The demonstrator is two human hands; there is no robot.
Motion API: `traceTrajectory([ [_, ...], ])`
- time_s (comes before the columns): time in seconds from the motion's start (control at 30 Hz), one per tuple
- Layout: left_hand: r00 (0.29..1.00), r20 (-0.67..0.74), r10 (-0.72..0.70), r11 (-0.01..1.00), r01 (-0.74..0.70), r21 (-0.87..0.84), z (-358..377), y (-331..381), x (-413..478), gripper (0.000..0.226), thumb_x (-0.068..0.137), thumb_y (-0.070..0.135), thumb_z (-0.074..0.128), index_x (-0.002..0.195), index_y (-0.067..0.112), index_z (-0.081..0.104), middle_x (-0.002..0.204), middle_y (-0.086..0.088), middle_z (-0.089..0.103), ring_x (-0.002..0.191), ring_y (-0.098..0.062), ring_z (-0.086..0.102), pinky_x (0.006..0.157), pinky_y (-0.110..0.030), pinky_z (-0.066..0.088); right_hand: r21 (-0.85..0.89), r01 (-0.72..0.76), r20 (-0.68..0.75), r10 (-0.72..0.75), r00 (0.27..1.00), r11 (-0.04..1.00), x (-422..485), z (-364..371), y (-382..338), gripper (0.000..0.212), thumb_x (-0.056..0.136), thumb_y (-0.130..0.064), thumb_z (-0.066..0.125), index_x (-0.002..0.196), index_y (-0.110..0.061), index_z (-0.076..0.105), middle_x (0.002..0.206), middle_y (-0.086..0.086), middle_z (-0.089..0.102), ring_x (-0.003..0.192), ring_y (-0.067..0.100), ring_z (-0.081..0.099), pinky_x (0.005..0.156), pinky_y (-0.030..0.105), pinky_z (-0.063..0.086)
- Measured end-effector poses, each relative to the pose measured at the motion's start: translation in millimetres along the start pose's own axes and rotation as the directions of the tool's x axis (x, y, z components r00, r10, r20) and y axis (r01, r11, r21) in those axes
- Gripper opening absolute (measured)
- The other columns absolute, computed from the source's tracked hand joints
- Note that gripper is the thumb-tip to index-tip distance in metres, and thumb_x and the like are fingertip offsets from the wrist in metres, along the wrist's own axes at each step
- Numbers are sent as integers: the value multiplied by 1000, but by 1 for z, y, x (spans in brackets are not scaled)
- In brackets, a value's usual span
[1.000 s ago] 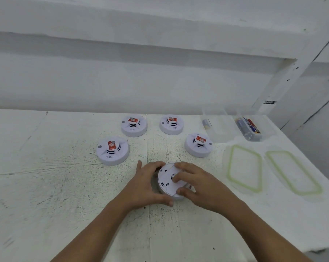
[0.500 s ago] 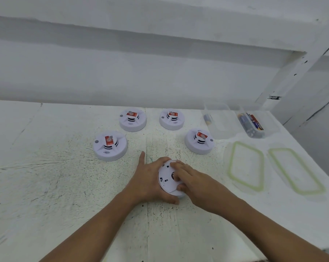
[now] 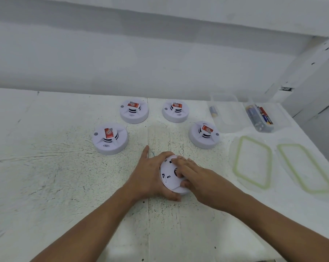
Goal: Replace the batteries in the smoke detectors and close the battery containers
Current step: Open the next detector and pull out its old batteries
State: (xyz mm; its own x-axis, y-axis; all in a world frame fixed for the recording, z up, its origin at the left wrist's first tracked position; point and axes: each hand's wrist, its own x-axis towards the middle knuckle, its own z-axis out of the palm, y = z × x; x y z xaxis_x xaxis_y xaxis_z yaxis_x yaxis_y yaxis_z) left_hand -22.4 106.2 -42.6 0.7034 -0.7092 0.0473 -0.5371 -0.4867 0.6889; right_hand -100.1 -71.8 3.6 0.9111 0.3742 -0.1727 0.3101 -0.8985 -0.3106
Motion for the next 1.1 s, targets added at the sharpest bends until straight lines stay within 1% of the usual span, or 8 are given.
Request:
traceTrajectory([
  [0.2, 1000, 6, -30, 999, 30, -22, 3, 0, -1, 115, 39, 80, 67, 136, 28, 36, 126, 22, 52, 117, 6, 48, 120, -38, -5, 42, 13, 10, -14, 1000, 999, -1, -14, 1, 37, 98, -21, 45, 134, -13, 40, 147, -12, 31, 123, 14, 42, 85, 18, 34],
  [0.3, 999, -3, -32, 999, 32, -40, 1, 3, -1, 113, 40, 76, 66, 138, 30, 33, 131, 23, 45, 123, 8, 40, 120, -39, -3, -107, 115, -4, -117, 993, 988, -2, -17, 6, 28, 96, -18, 45, 123, -12, 46, 146, -4, 33, 125, 17, 43, 89, 29, 44],
  [0.37, 999, -7, -32, 999, 32, -21, 0, 4, -2, 116, 39, 77, 64, 140, 30, 31, 130, 22, 41, 125, 5, 33, 120, -38, 0, -190, 163, -4, -167, 986, 968, -2, -11, 8, 22, 94, -14, 42, 115, -11, 50, 143, 6, 39, 130, 23, 44, 80, 34, 52],
  [0.5, 998, 21, -59, 998, 59, -5, 1, 6, 1, 131, 24, 82, 64, 140, 31, 30, 133, 17, 39, 125, 2, 24, 120, -34, -4, -202, 172, 34, -169, 985, 964, -2, -15, 10, 33, 84, 2, 55, 114, -11, 52, 146, 8, 39, 123, 24, 51, 68, 27, 49],
  [0.63, 998, -40, -45, 999, 45, 15, 3, 7, -1, 123, 31, 82, 59, 139, 26, 37, 126, 17, 44, 123, -2, 31, 119, -33, -1, -140, 196, 78, -186, 979, 971, 0, -26, 13, 48, 81, 13, 46, 124, -9, 48, 154, 7, 26, 131, 22, 42, 81, 34, 50],
  [0.8, 998, -42, -39, 999, 39, -4, 2, 6, 1, 119, 34, 79, 61, 138, 27, 37, 122, 18, 46, 122, -1, 31, 116, -26, -6, -62, 227, 68, -223, 972, 972, -1, -24, 16, 64, 74, 22, 40, 133, -3, 44, 156, 11, 19, 137, 8, 7, 108, 34, 39],
  [0.97, 999, -15, -47, 999, 47, 7, 5, -1, 3, 118, 34, 79, 64, 138, 29, 36, 125, 16, 47, 126, -4, 31, 117, -28, -6, -112, 304, 39, -302, 953, 946, 5, -17, 27, 71, 60, 25, 53, 124, -6, 49, 147, 16, 38, 136, 11, 20, 105, 21, 31],
  [1.1, 998, -16, -53, 998, 53, 20, 5, -1, 5, 119, 33, 79, 64, 137, 28, 39, 123, 21, 44, 125, -2, 31, 117, -29, -5, -35, 298, 77, -295, 952, 954, 7, -23, 32, 66, 69, 24, 46, 126, -8, 49, 155, 1, 23, 138, 1, 8, 97, 34, 49],
])
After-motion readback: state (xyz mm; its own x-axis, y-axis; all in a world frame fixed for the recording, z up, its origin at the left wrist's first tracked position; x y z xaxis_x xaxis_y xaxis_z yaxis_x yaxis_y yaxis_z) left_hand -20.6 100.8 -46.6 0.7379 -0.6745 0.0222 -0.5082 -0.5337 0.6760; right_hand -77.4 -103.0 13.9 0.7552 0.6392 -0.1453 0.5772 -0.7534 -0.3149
